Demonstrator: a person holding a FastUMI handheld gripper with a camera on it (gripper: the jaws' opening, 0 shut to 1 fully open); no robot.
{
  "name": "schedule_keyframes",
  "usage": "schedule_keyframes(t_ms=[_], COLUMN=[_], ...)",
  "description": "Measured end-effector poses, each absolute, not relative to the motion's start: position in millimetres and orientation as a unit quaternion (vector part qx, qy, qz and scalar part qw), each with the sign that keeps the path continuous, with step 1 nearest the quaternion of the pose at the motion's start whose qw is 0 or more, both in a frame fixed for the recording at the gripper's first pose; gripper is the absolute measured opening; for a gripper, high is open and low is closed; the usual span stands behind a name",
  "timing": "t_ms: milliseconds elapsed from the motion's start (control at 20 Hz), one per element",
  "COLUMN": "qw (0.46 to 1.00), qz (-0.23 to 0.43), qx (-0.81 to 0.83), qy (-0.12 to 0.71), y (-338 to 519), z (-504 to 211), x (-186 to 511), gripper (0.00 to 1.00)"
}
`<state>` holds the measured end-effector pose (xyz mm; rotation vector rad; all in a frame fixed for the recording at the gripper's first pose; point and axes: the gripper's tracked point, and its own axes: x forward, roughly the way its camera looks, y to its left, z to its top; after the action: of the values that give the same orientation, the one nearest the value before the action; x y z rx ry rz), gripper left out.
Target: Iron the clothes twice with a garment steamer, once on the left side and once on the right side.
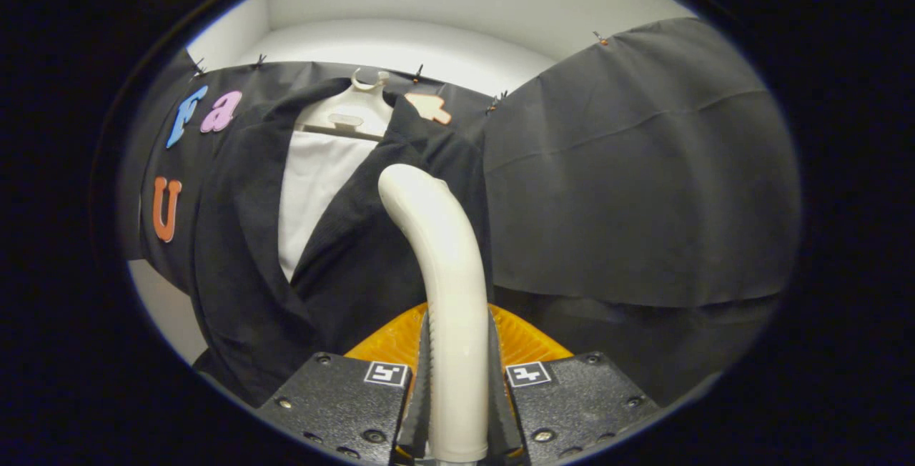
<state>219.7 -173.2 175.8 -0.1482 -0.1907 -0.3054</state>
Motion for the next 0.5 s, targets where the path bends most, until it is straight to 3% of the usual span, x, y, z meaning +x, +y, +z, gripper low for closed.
schedule_keyframes(t_ms=[500], qw=[0.984], qz=[-0.149], qx=[-0.079], qy=[-0.049], y=[-178.0], z=[116.3], x=[210.1], gripper=[0.37])
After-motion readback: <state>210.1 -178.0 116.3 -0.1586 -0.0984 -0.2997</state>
